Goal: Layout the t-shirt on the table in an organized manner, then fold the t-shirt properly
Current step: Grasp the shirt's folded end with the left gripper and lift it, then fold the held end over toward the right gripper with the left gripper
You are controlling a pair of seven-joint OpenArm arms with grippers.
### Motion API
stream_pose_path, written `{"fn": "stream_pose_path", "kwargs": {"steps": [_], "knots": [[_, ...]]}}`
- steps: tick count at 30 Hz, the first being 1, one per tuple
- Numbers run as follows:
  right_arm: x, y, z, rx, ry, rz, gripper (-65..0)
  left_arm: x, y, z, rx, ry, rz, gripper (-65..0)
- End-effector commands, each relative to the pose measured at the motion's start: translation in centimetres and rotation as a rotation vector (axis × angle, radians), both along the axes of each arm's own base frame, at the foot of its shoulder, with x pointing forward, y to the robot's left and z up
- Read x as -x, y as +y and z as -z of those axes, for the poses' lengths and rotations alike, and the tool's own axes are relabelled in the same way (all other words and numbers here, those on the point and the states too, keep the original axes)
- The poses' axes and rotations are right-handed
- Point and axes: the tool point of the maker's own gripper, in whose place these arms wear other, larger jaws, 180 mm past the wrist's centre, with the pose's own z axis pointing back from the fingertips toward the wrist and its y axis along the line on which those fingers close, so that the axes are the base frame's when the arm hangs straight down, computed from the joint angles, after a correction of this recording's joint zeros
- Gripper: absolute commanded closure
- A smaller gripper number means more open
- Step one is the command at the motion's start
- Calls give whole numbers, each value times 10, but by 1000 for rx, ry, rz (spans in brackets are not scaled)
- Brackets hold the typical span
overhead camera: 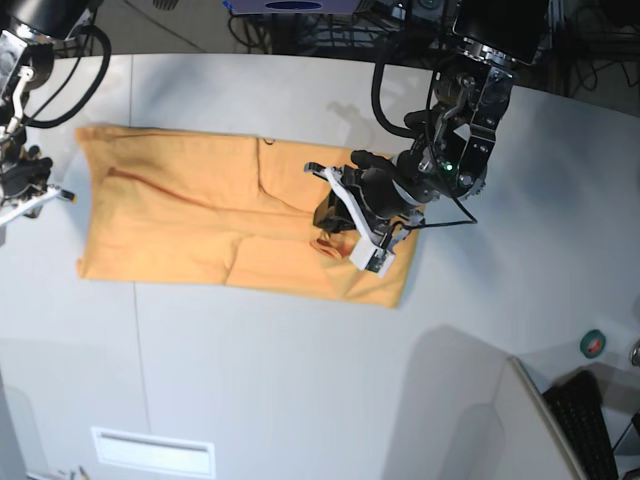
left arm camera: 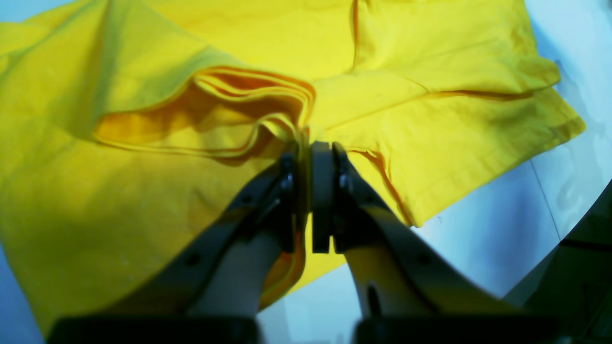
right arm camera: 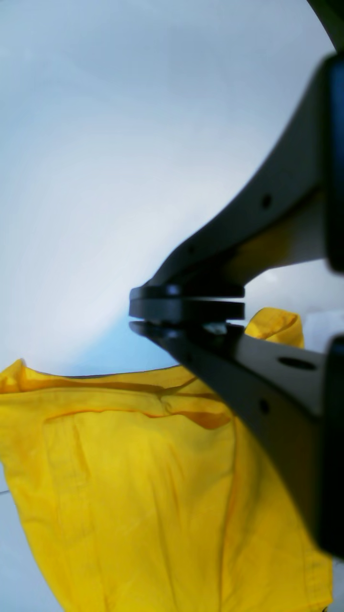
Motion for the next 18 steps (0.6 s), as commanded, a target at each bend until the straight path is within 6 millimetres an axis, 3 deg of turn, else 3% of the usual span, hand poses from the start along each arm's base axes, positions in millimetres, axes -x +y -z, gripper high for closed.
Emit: {"fn": "stream_pose_path", "kwargs": {"steps": [1, 8, 12, 15, 18], "knots": [[-10, -7, -14, 27, -49, -4, 0, -9, -4, -12, 28, -40, 1, 0], [-10, -7, -14, 27, -49, -4, 0, -9, -3, -10, 25, -34, -1, -10], [-10, -6, -14, 25, -49, -4, 0, -10, 1, 3, 13, 2, -13, -225], [-10, -6, -14, 25, -49, -4, 0, -3, -13, 13, 2, 29, 44, -392], [-10, -6, -14, 25, -49, -4, 0, 4, -33, 20, -9, 48, 118, -490]]}}
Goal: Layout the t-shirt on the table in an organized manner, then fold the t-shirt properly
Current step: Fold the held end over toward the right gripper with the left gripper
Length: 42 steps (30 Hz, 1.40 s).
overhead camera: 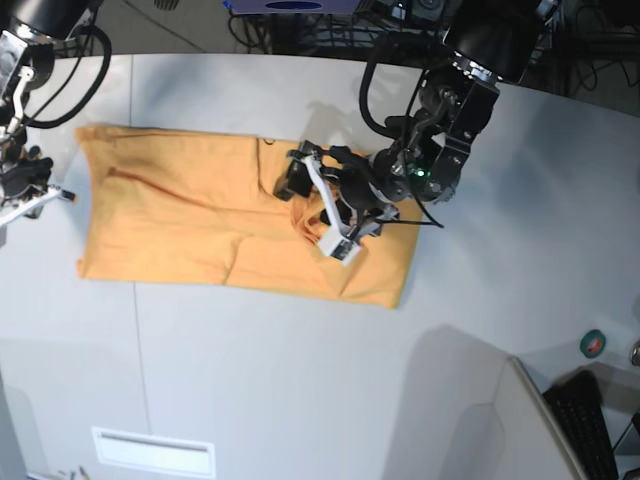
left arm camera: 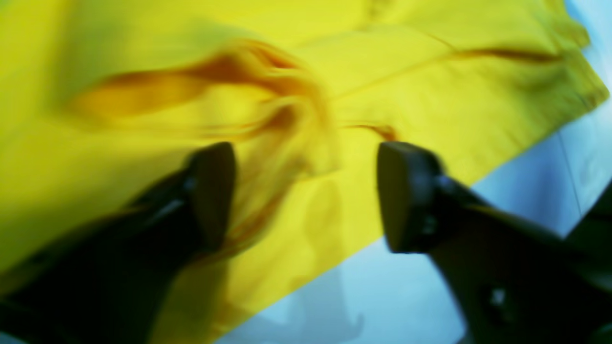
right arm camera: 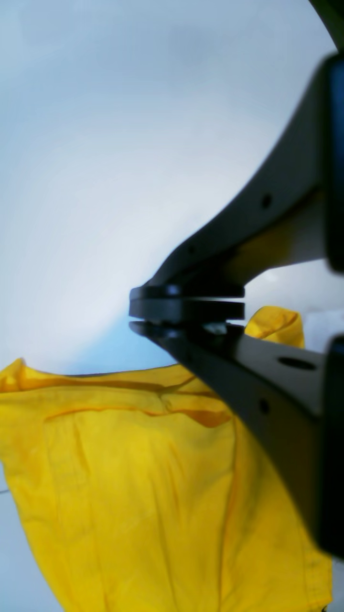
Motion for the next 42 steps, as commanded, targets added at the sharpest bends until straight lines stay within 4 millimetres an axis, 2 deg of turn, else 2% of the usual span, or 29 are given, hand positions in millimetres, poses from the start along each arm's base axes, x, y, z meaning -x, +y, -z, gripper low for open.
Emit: {"fn": "stream_pose_path", "kwargs": {"steps": [1, 5, 12, 14, 15, 16, 18, 19, 21, 24, 26, 28, 33, 35, 37, 39, 42], "knots": [[-10, -6, -14, 26, -48, -4, 0, -7, -10, -10, 32, -32, 12, -502], [-10, -6, -14, 26, -48, -4, 0, 4, -40, -12, 69, -18, 61, -504], [-10, -6, -14, 26, -48, -4, 0, 17, -88, -30, 145, -28, 131, -500], [-10, -6, -14, 26, -48, -4, 0, 14, -89, -43, 164, -63, 133, -454], [-10, -6, -14, 26, -48, -4, 0, 8, -84, -50, 164, -87, 121, -402], [-10, -7, -14, 26, -48, -2, 0, 2, -67, -53, 145, -111, 101, -311], [-10, -8, -14, 26, -48, 1, 0, -6, -33, -56, 114, -140, 41, -69], [-9, -8, -14, 27, -48, 2, 0, -11, -18, -58, 103, -152, 5, 0], [-9, -8, -13, 26, -46, 1, 0, -20, 18, -57, 72, -161, -83, 0], [-10, -6, -13, 24, -46, -4, 0, -24, 56, -44, 12, -145, -159, 0], [-10, 0, -10, 9, -48, -1, 0, -19, 60, -29, -40, -124, -144, 0], [-11, 3, -10, 3, -49, -2, 0, -6, 56, -13, -79, -92, -107, 0], [-14, 4, -11, 0, -57, -2, 0, 30, 15, 5, -96, -46, 57, 0], [-14, 2, -12, 0, -58, 3, 0, 38, 7, 7, -93, -39, 89, 0], [-13, 1, -12, 2, -59, 6, 0, 32, 11, 3, -88, -47, 68, 0], [-13, 0, -12, 4, -57, 6, 0, 16, 24, -4, -86, -72, 10, 0], [-12, 0, -12, 5, -56, 5, 0, -13, 60, -20, -93, -121, -117, 0]]}}
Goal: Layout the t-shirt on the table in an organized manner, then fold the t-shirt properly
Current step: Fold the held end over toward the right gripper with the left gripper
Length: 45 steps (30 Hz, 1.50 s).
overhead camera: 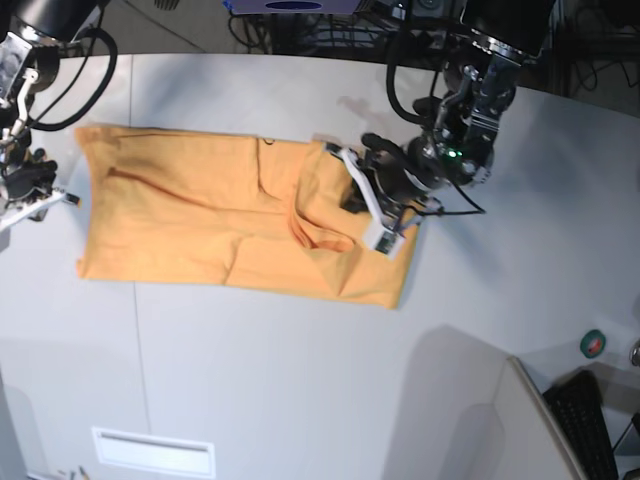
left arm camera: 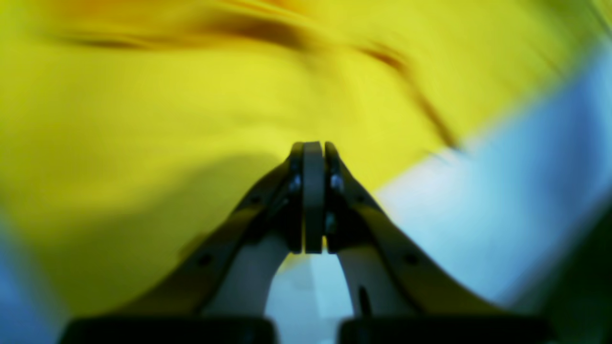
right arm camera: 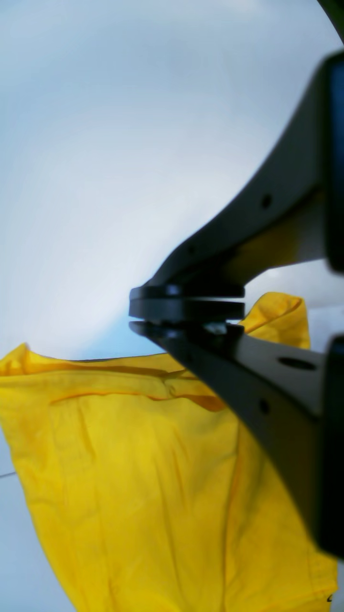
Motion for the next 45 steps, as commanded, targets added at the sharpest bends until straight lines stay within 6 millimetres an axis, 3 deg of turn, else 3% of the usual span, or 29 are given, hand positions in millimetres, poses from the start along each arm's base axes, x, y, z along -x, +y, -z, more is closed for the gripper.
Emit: {"fn": "stream_pose_path", "kwargs": {"steps": [1, 3, 7, 13, 23, 31, 37, 41, 45], "knots": [[-8, -7, -12, 26, -43, 0, 0, -17, 9, -13, 21, -47, -41, 0], [-8, -7, -12, 26, -43, 0, 0, -37, 26, -19, 28, -70, -116, 0], [-10, -5, -13, 24, -46, -7, 0, -57, 40, -8, 21, -38, -168, 0], [-12, -5, -14, 23, -49, -7, 0, -73, 31, 3, 38, 1, -185, 0], [-11, -8, -15, 28, -49, -1, 0, -78, -31, 16, 88, 69, -93, 0], [-11, -9, -15, 28, -49, 0, 0, -117, -86, -14, 168, 41, -60, 0], [-10, -8, -14, 26, -48, 0, 0, -130, -128, -26, 223, 62, -28, 0], [-9, -8, -14, 27, -45, 0, 0, -130, -127, -42, 236, 6, -23, 0], [-8, -7, -13, 26, -43, 0, 0, -111, -75, -27, 164, -23, -55, 0]]}}
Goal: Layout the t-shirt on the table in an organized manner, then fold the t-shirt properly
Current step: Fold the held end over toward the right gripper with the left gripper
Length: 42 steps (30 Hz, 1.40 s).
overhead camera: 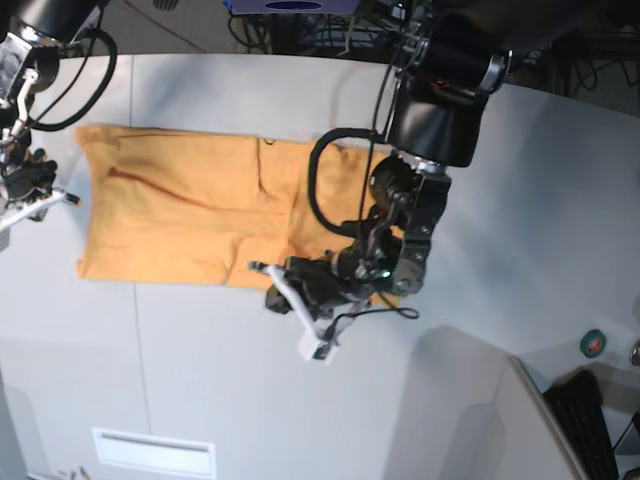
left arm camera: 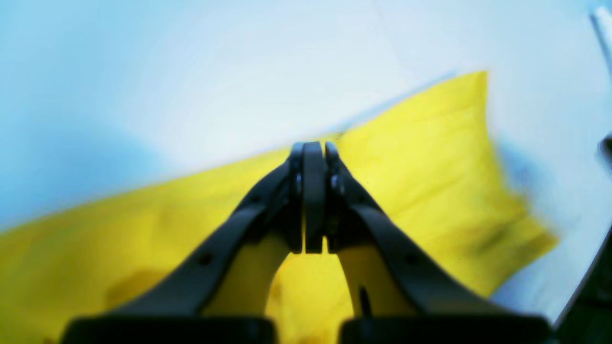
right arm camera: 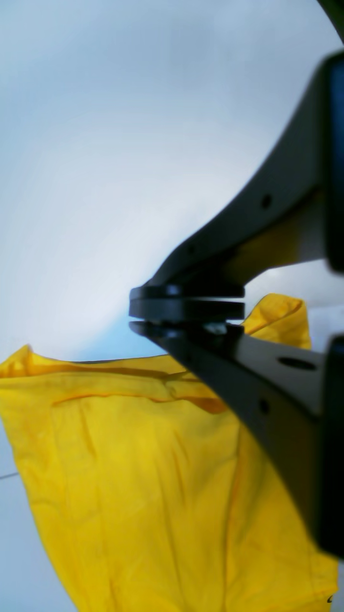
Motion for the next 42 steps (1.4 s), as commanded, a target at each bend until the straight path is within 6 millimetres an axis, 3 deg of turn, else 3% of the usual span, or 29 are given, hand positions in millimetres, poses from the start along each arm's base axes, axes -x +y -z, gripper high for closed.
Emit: {"fn": "stream_pose_path", "kwargs": {"steps": [1, 7, 12, 15, 19, 21, 32, 37, 42], "knots": [[-8, -7, -13, 24, -45, 0, 0, -2, 8, 0, -20, -8, -9, 0], [-17, -3, -16, 18, -61, -6, 0, 2, 14, 20, -35, 53, -21, 0], [-18, -2, -16, 15, -62, -6, 0, -15, -16, 31, 27, 78, -45, 0], [-17, -2, -16, 15, -60, -6, 0, -14, -24, 41, 28, 125, -44, 0], [-14, -5, -15, 17, -57, 1, 0, -16, -25, 27, 49, 71, -45, 0], [-14, -5, -15, 17, -59, 1, 0, -16, -6, 17, 36, 9, -59, 0], [-13, -2, -14, 14, -52, -6, 0, 86, 49, 19, -112, 49, 30, 0], [-18, 6, -14, -4, -67, -4, 0, 105, 52, 41, -128, 122, 38, 0], [-21, 8, -14, -11, -74, -3, 0, 139, 22, 68, -154, 202, 169, 0]]}}
